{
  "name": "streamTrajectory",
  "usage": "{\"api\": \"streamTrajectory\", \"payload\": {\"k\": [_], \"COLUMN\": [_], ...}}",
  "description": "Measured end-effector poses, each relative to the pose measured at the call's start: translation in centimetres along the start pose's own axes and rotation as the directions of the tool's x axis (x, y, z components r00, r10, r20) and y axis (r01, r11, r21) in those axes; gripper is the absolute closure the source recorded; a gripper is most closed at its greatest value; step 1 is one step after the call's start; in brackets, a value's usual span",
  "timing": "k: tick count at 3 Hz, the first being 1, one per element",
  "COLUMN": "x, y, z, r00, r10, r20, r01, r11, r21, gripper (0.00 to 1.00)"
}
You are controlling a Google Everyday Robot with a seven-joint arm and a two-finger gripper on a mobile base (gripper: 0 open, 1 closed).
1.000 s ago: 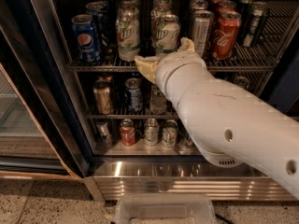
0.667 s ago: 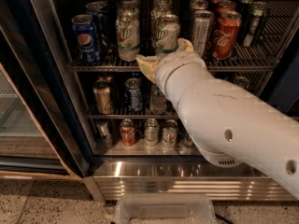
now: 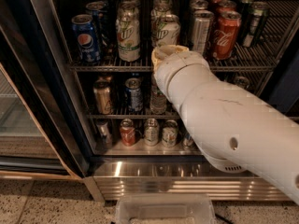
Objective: Pick 7up can from top shelf of fridge
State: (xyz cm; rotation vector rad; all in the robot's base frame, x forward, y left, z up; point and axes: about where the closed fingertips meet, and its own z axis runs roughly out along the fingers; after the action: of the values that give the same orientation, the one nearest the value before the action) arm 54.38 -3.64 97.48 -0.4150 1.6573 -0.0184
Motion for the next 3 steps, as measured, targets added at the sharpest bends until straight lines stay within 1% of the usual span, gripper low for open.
{"api": "streamTrajectory", "payload": {"k": [1, 2, 3], "x": [-0.02, -0.02, -0.02], "y": [0.01, 0.01, 0.01], "z": [-0.01, -0.01, -0.01], "r00": [1.0, 1.0, 1.0], "r10": [0.0, 0.0, 0.0], "r20": [0.0, 0.0, 0.0], "r01": [0.0, 0.0, 0.0], "r11": [1.0, 1.0, 1.0], "r21": [0.0, 0.0, 0.0], "gripper": [0.55, 0.33, 0.09]}}
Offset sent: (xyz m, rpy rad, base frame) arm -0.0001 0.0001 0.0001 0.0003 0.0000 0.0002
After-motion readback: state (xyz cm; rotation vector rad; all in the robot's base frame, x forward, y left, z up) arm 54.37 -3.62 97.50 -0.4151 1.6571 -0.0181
